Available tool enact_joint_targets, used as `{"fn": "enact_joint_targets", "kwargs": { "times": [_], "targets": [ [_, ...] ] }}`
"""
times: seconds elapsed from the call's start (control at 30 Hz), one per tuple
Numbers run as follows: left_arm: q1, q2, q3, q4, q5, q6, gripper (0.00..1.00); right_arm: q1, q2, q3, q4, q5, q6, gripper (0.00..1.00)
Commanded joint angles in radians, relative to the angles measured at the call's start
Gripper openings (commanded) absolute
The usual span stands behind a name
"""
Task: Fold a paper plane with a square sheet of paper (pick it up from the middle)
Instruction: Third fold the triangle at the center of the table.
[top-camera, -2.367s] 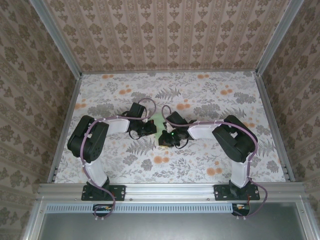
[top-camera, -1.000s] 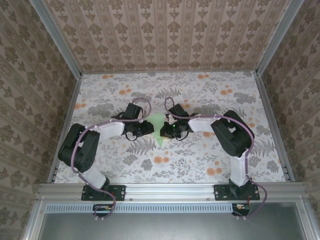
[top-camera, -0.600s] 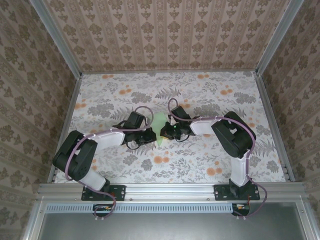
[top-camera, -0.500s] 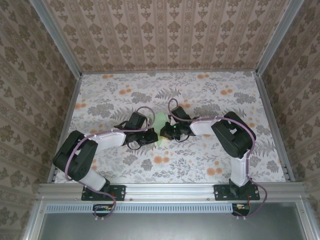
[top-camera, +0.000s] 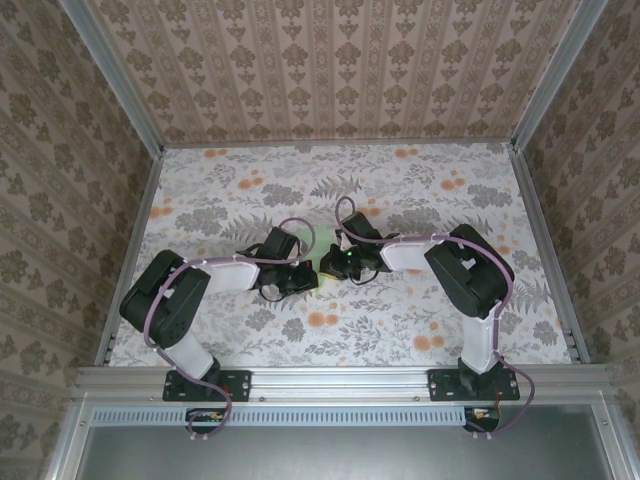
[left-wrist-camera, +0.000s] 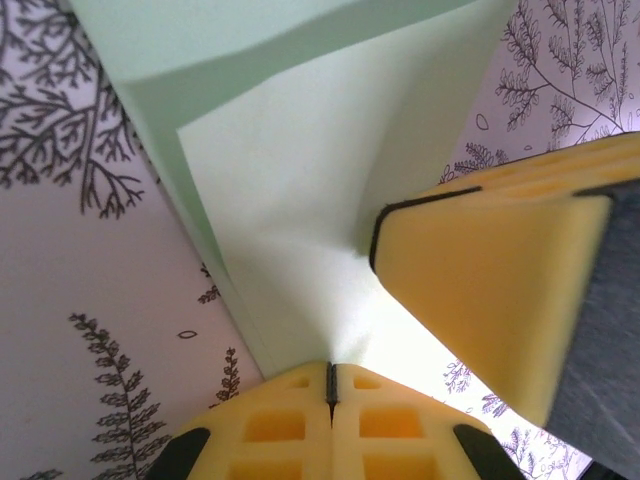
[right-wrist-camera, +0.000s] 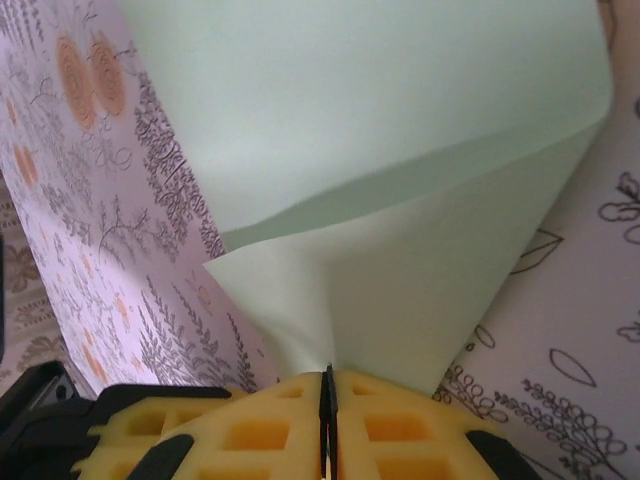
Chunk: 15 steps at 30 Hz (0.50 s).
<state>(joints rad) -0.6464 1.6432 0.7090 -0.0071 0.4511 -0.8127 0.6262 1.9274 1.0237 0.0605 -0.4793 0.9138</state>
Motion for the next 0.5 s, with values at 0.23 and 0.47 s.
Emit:
{"fn": "enact_joint_targets", "kwargs": {
  "times": [0.23, 0.47],
  "targets": [
    [-0.002, 0.009, -0.009, -0.117, -0.057, 0.01, 0.0, -0.003, -0.015, 0.02, -0.132, -0.036, -0.167, 0.13],
    [0.005, 0.007, -0.013, -0.148, -0.069, 0.026, 0.0, -0.005, 0.026, 0.071, -0.152, -0.049, -0.187, 0.12]
  ]
}}
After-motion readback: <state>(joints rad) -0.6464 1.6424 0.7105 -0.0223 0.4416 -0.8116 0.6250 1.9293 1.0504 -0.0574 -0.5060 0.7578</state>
